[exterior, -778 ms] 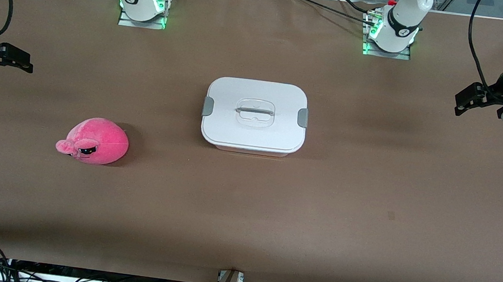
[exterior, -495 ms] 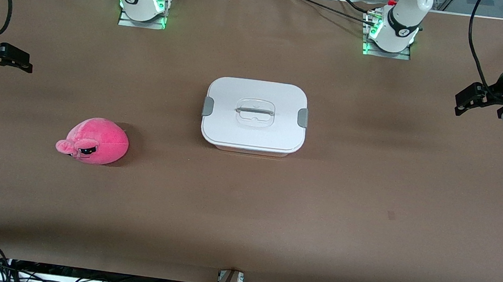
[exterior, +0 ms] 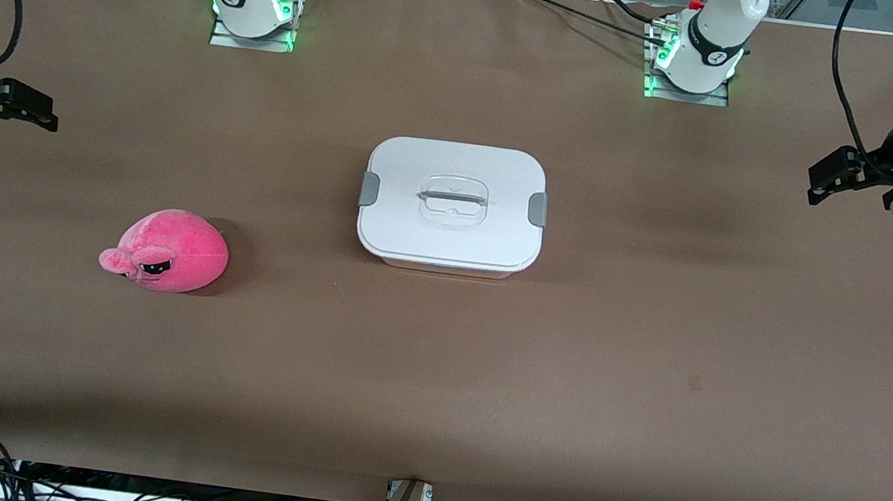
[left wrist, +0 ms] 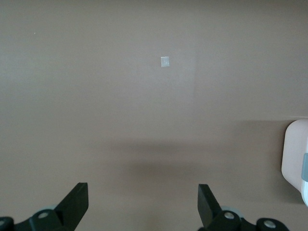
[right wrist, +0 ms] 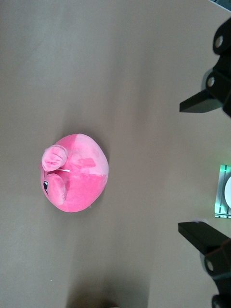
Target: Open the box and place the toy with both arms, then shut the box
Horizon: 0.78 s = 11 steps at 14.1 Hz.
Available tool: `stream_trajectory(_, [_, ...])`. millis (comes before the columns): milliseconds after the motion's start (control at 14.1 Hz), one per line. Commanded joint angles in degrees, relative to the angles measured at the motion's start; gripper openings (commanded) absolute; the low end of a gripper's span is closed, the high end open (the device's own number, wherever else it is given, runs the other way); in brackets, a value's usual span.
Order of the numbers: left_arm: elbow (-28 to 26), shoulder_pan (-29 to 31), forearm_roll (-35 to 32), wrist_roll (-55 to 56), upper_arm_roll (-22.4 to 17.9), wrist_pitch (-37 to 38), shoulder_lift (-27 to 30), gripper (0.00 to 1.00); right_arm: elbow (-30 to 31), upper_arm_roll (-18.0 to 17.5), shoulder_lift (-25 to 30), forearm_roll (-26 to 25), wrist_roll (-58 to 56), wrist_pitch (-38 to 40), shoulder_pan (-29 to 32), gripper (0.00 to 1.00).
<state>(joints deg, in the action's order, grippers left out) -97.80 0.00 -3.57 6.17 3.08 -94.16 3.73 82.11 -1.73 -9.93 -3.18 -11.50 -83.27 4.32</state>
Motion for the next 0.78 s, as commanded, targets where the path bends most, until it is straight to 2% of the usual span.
stream_trajectory(0, [-0.73,0.26,1.10,-1.16,-0.01,0.55,1.11,1.00,-0.37,-0.29,-0.26,-0.25,0.52,-0.57,-0.01,1.00])
stream_trajectory(141, [-0.12,0.26,1.71,-1.07,0.17,0.81,-0.38,1.00,-0.37,-0.47,-0.35,-0.25,0.52,-0.57,-0.10,1.00])
stream_trajectory(283, [0.41,0.26,6.88,-1.07,0.08,0.90,-0.74,1.00,-0.46,-0.56,-0.44,-0.25,0.52,-0.66,-0.10,1.00])
stream_trajectory(424, [0.68,-0.70,8.48,-1.51,0.78,2.83,-1.44,1.00,-0.46,-0.65,-0.53,-0.25,0.52,-0.58,-0.10,1.00])
stream_trajectory(566, [2.77,-2.89,8.31,-5.61,3.40,3.01,-2.32,1.00,-0.46,-0.65,-0.61,-0.25,0.17,-1.45,-0.19,1.00])
stream_trajectory(707, [5.32,-4.56,8.14,-14.47,6.65,3.19,-4.60,1.00,-0.37,-0.73,-0.79,-0.25,0.43,-1.72,-0.45,1.00])
